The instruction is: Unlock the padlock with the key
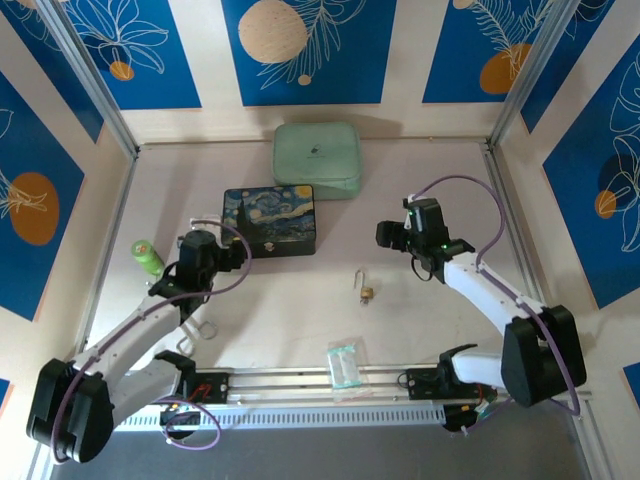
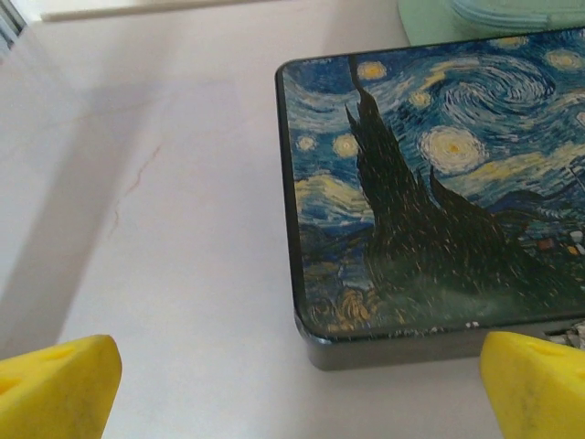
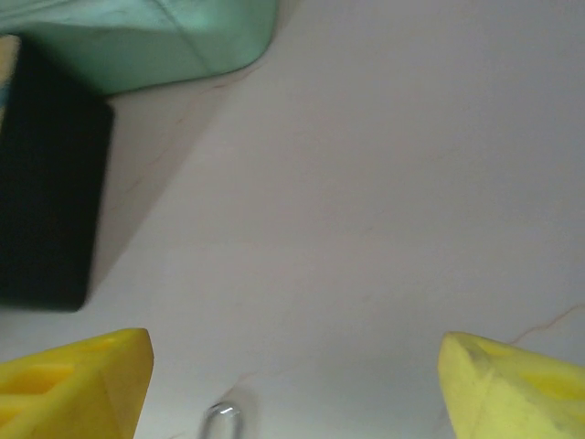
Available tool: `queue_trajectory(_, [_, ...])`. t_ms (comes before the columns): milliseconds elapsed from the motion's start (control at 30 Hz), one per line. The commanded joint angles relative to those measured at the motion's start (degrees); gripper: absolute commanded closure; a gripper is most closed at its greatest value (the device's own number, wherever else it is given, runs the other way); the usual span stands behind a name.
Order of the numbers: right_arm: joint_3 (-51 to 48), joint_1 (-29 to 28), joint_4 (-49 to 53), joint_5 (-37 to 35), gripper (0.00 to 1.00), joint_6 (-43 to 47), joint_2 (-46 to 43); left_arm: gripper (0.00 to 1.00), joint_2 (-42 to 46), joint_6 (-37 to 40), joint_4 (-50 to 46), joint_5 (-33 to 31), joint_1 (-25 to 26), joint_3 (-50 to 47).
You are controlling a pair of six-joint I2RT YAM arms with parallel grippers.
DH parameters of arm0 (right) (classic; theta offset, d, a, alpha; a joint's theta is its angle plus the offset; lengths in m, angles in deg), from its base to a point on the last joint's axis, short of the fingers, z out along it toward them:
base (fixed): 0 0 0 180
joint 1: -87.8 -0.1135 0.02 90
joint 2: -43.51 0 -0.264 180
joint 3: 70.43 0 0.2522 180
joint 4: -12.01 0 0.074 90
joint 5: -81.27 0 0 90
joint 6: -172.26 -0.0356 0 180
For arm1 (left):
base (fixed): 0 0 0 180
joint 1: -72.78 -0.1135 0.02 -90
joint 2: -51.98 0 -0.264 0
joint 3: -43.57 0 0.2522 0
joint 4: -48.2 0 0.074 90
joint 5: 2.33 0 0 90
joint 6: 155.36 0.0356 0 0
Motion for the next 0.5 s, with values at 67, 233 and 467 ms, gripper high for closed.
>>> queue_trajectory(67, [-3.6,5.4,-18.8,-4.0,0.16,9.6,3.1,0.01,-5.1,7.4,17.1,-2.7,-1.4,-2.8])
queue_trajectory(233, [-9.1,10.3,-33.8,1.8,0.16,12.8,3.6,0.01,-7.8,9.8,19.9,-3.6,-4.5,-3.9])
queue_trajectory(467, [-13.1,12.8,-34.8,2.9,0.17,15.1,1.7,0.01,-14.2,8.3,34.5,4.2,-12.3,-9.8])
